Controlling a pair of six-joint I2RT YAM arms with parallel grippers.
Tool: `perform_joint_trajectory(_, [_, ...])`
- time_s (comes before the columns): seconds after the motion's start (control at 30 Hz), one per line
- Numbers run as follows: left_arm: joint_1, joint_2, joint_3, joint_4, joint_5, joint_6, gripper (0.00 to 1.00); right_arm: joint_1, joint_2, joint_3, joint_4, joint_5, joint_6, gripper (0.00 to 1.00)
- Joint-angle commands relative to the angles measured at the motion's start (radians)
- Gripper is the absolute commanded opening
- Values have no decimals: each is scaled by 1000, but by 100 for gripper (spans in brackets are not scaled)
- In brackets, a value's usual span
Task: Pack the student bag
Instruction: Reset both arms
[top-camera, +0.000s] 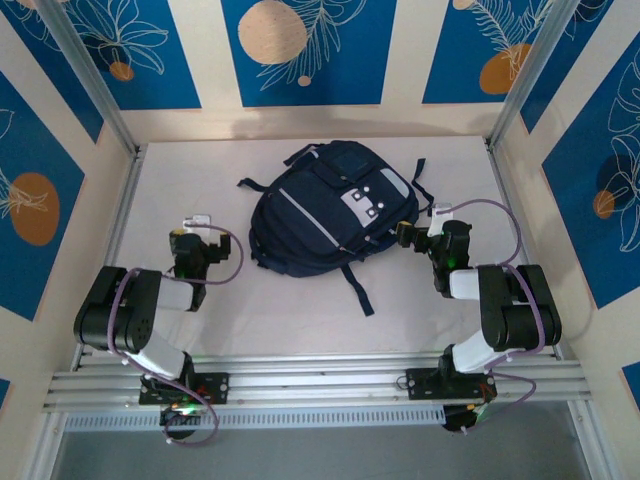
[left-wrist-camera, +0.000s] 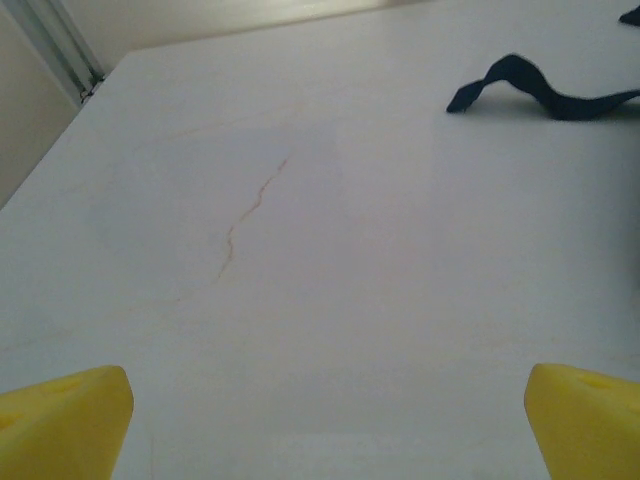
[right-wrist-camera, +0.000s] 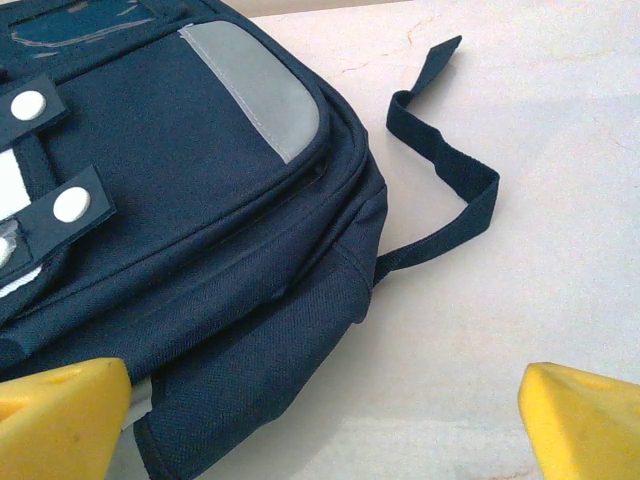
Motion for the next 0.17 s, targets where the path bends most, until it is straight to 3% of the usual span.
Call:
perform_joint_trajectory(0.0, [11, 0, 4, 59, 27, -16, 100, 5, 1, 11, 29, -4, -1, 99])
perform_joint_trajectory(0.13, [11, -2, 7, 51, 21, -22, 100, 3, -1, 8, 33, -8, 1, 99])
